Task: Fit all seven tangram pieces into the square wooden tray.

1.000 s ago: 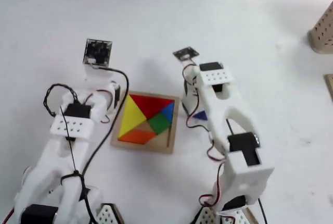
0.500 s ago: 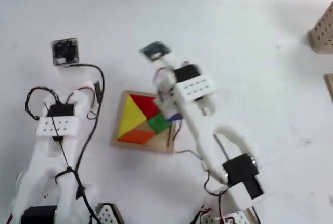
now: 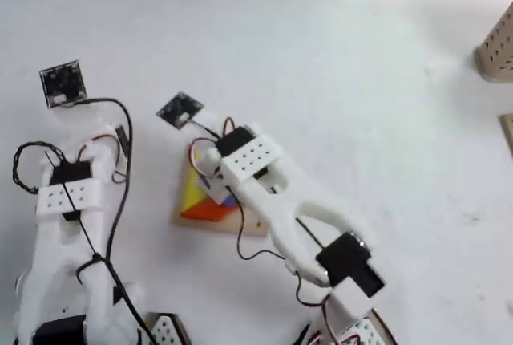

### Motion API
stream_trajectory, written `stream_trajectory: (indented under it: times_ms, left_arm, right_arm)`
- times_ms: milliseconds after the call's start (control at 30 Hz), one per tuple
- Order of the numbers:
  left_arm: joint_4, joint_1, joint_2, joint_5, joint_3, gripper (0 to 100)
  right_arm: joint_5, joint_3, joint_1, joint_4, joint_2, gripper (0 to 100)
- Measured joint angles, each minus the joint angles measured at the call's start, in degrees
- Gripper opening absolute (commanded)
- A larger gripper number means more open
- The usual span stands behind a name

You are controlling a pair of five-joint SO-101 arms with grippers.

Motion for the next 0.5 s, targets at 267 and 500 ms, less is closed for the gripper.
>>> stream_trajectory:
  times_ms: [267,500]
  left_arm:
    - [0.0,0.0,0.0,0.0,0.0,8]
    - [0.0,0.2,0.0,0.0,0.0,8]
  right_arm:
    - [-0.4,-5.2,0.1,6.4,0.2,29.7]
    - [-0.4,-16.6,4.4,19.3,0.2,12.1]
